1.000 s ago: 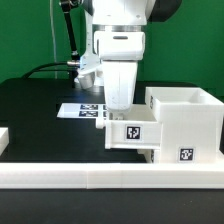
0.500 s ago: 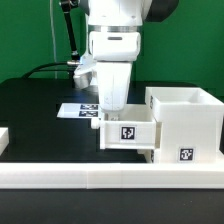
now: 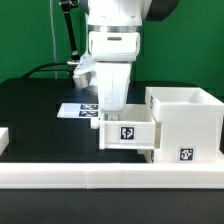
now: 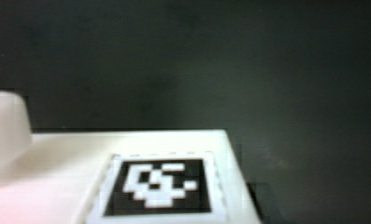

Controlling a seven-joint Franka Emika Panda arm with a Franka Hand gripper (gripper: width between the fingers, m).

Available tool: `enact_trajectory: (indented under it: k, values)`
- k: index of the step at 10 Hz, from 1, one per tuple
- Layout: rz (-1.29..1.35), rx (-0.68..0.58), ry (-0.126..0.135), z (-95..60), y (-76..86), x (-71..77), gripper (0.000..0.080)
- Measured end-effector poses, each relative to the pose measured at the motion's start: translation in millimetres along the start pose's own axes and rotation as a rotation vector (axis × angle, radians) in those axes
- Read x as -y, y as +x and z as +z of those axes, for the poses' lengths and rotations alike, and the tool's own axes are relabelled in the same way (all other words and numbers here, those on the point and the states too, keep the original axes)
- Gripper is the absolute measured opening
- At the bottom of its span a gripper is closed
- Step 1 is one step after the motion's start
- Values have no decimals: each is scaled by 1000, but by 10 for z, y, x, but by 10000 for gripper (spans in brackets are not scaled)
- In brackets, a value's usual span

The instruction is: Assemble drawer

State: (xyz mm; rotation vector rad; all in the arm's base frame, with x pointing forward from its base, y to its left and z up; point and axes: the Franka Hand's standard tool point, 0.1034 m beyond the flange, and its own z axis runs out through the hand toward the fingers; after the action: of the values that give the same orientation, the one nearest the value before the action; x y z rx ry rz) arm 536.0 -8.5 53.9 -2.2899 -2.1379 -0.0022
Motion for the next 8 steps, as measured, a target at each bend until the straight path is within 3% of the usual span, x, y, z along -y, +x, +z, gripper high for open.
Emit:
enact_trajectory:
  k: [6,8]
  values:
    - [-13,6,-1,-3,24,3,42]
    - [-94,12,-24,9,5,-2,42]
